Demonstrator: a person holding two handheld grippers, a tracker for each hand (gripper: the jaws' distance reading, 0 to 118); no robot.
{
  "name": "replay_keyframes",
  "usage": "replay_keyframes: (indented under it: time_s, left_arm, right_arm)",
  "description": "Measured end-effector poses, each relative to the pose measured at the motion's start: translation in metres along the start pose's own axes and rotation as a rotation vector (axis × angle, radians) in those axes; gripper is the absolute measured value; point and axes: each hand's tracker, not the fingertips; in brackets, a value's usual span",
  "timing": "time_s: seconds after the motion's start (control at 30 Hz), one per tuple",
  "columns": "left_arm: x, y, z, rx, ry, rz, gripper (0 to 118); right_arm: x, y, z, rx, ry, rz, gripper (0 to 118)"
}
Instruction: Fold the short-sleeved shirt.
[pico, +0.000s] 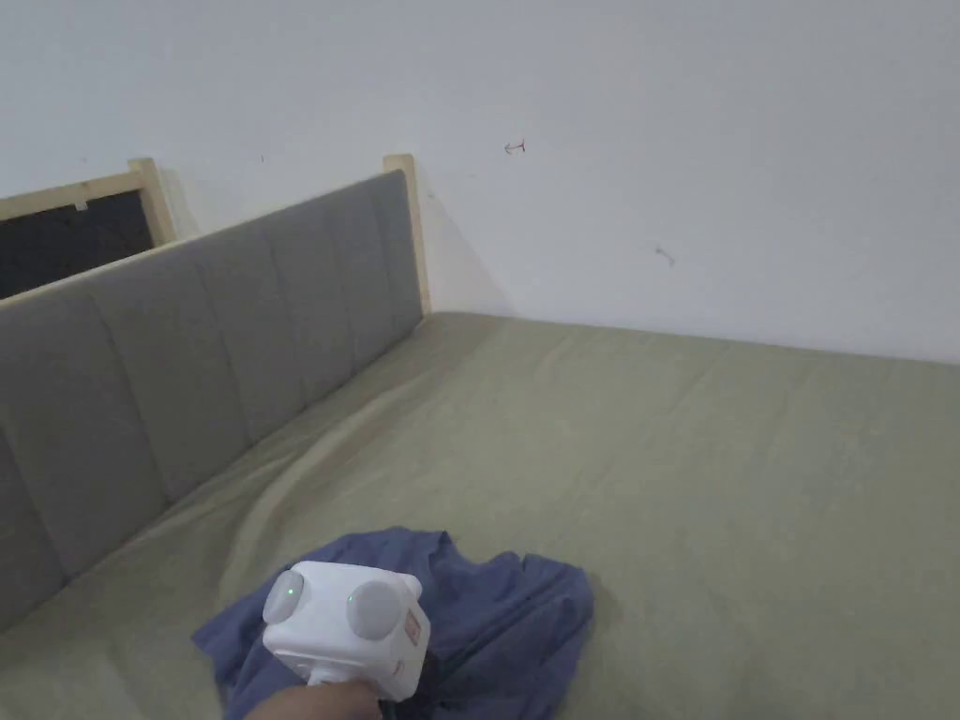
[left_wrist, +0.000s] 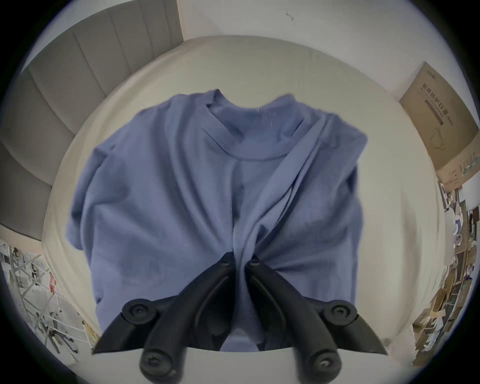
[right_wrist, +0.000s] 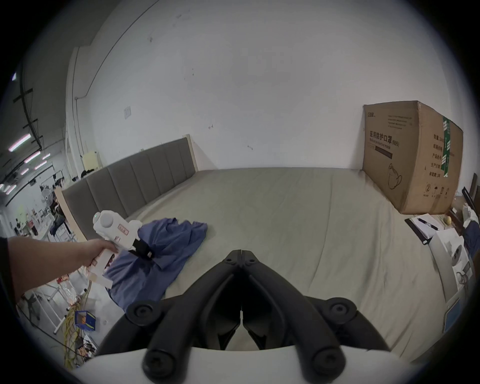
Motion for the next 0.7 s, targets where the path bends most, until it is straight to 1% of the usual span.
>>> replay_keyframes:
  time_s: [0.1, 0.27, 0.33, 0.37, 0.43, 0.5, 0.6, 0.63, 0.7]
  left_arm:
    - [-0.002, -0.002, 0.043, 0.056, -0.041, 0.017, 2]
    - [-0.015, 0.008, 0.148, 0.223, -0.051, 0.032, 2]
    - [-0.011, 0.01, 0.19, 0.281, -0.069, 0.0, 2]
    - [-0.004, 0.011, 0.215, 0.338, -0.063, -0.017, 2]
    - [0.014, 0.017, 0.261, 0.437, -0.107, -0.054, 2]
    - [0.04, 0.025, 0.304, 0.529, -0.157, -0.108, 2]
    - [0.094, 0.035, 0.358, 0.635, -0.226, -0.166, 2]
    - [0.111, 0.038, 0.37, 0.646, -0.29, -0.194, 2]
    - [0.148, 0.047, 0.384, 0.611, -0.434, -0.261, 2]
  right_arm:
    - [0.003, 0.01, 0.02, 0.036, -0.009, -0.012, 0]
    - [0.016, 0.021, 0.059, 0.125, -0.037, -0.016, 0]
    - [0.021, 0.025, 0.073, 0.149, -0.045, -0.031, 0]
    - [0.024, 0.027, 0.08, 0.161, -0.051, -0.037, 0]
    - [0.032, 0.029, 0.088, 0.185, -0.069, -0.044, 0]
    - [0.037, 0.032, 0.095, 0.195, -0.088, -0.05, 0]
    - [0.046, 0.035, 0.107, 0.221, -0.104, -0.081, 0]
    - [0.049, 0.036, 0.11, 0.229, -0.108, -0.087, 0]
    - [0.058, 0.035, 0.114, 0.243, -0.125, -0.096, 0]
